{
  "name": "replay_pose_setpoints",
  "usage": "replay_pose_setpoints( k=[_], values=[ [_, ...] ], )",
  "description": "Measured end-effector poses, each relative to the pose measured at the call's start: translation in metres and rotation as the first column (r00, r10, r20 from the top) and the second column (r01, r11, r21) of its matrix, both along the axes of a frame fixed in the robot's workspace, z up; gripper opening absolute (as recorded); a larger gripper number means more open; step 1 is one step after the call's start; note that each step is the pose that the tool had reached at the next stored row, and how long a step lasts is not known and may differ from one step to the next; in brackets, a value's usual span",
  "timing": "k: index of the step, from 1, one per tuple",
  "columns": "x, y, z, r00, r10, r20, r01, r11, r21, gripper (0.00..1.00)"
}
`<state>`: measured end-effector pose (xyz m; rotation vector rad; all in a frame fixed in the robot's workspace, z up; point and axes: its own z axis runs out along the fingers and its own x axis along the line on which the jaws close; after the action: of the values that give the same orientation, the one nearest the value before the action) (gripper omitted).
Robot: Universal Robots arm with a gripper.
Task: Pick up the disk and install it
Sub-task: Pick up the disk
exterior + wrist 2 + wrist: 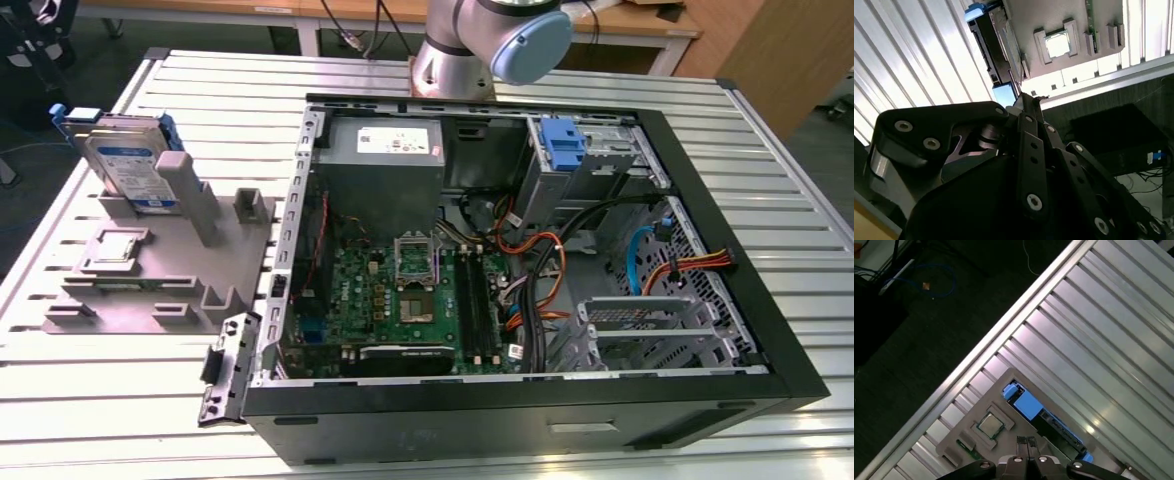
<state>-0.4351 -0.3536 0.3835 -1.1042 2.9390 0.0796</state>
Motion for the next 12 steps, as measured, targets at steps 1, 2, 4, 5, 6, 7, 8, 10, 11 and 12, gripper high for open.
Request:
replay_pose_setpoints(
  k=[1,2,4,5,6,7,8,10,11,12],
  values=[
    [0.0000,0.0000,-0.0001,0.9998,0.018,0.0000,-0.018,0.9998,0.0000,0.10],
    [0.0000,0.0000,-0.0002,0.9993,0.037,0.0000,-0.037,0.9993,0.0000,0.10],
    [0.0000,0.0000,-0.0003,0.9973,0.073,0.0000,-0.073,0.9973,0.0000,0.10],
    [0.0000,0.0000,-0.0004,0.9959,0.091,0.0000,-0.091,0.9959,0.0000,0.10],
    [0.0000,0.0000,-0.0005,0.9941,0.109,-0.0001,-0.109,0.9941,0.0000,0.10],
    [0.0000,0.0000,-0.0006,0.9920,0.127,0.0000,-0.127,0.9920,0.0000,0.10],
    [0.0000,0.0000,-0.0006,0.9895,0.144,-0.0001,-0.144,0.9895,0.0000,0.10],
    [0.0000,0.0000,-0.0007,0.9834,0.182,-0.0002,-0.182,0.9834,0.0000,0.10],
    [0.0000,0.0000,-0.0008,0.9800,0.199,-0.0001,-0.199,0.9800,0.0000,0.10],
    [0.0000,0.0000,-0.0008,0.9762,0.217,0.0000,-0.217,0.9762,0.0000,0.10]
  ],
)
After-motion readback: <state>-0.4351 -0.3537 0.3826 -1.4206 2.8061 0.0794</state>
